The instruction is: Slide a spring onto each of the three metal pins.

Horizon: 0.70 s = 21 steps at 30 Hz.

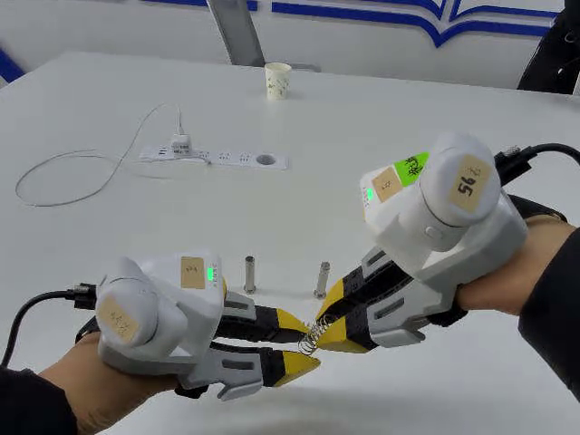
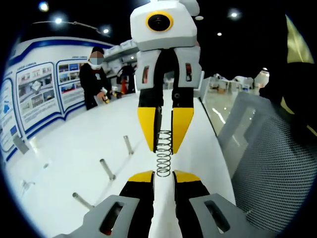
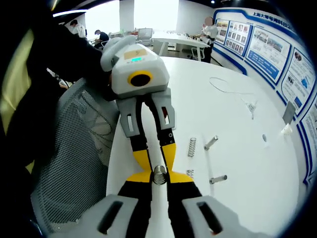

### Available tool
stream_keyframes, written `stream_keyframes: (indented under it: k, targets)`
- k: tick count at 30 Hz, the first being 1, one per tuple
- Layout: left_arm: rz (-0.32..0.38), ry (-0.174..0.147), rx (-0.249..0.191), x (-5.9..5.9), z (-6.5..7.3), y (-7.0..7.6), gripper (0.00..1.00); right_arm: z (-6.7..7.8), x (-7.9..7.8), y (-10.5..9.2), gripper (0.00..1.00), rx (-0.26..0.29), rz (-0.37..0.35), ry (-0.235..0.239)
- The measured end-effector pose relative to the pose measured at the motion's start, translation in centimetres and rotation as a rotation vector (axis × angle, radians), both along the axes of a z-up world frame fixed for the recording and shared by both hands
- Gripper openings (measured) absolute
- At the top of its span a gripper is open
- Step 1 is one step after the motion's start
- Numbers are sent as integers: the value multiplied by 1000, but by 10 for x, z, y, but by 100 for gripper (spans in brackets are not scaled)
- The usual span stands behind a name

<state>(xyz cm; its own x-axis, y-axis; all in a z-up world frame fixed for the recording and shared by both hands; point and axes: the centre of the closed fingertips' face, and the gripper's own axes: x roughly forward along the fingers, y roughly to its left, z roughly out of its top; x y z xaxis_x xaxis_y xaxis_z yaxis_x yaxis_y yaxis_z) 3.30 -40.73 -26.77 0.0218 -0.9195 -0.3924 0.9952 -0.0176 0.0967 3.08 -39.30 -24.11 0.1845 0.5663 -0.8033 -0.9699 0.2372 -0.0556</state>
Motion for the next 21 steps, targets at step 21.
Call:
stream_keyframes:
  k: [21]
  targets:
    - [96,24,3,18,5,29,29,6,14,-57,12,-62,-107,-9]
